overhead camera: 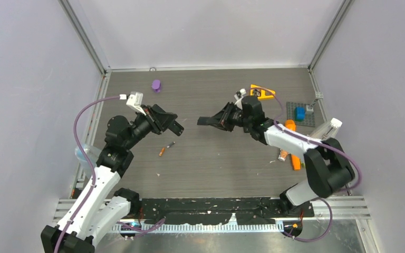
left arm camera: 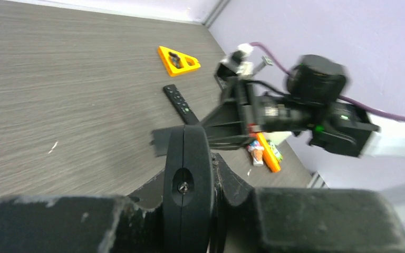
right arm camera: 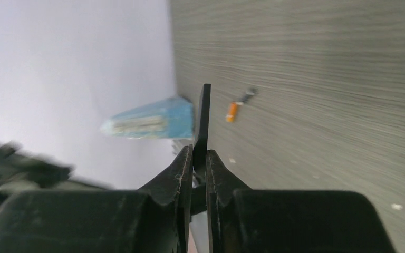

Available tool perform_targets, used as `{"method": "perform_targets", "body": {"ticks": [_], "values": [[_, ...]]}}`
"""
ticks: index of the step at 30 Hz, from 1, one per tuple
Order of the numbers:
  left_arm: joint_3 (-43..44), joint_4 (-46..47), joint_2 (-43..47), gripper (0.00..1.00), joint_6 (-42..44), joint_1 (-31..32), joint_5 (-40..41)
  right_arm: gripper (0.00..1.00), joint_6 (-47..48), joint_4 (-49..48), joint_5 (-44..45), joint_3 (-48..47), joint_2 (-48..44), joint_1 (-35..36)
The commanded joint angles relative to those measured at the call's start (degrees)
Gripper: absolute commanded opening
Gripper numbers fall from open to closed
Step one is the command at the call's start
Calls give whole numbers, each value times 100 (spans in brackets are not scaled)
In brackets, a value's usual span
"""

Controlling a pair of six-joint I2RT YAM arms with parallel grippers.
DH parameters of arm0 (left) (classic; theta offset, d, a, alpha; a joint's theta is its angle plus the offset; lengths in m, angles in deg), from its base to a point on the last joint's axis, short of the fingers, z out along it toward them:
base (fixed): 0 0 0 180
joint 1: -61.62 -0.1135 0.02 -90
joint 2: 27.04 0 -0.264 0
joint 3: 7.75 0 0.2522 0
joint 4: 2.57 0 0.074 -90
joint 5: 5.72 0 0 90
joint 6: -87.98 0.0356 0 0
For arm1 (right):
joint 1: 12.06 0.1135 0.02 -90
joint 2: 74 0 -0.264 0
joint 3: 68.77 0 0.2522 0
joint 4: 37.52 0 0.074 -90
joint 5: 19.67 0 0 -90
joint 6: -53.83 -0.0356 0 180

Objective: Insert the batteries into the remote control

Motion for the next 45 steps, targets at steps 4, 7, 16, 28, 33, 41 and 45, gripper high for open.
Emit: {"method": "perform_targets", "body": {"ticks": [4,7,16,28,33,41,45], "values": [[114,307,113,0,315,-40,-1100,5,897,470,-44,-155,1018,-85],[60,335,141,0,250,-44,-1109,5,1156,1252,59,-381,1426,-104],[78,343,154,0,160,-66,-1041,67,1692,2311,771,-554,1129,-111],[401,525,-40,0,48,-101,-1910,77,3818,1189,-1752,-1194,-750,115],[614,1296,-369,0,-514,-101,-3129,85,4245,989,-2124,-1610,-1094,698],[676,2276,-458,0,-1336,-100,-3474,87,4845,1577,-2220,-2294,-728,1301],[668,2555,-448,0,-1558,-101,-3396,84,4844,1685,-2160,-2440,-613,1433]]}}
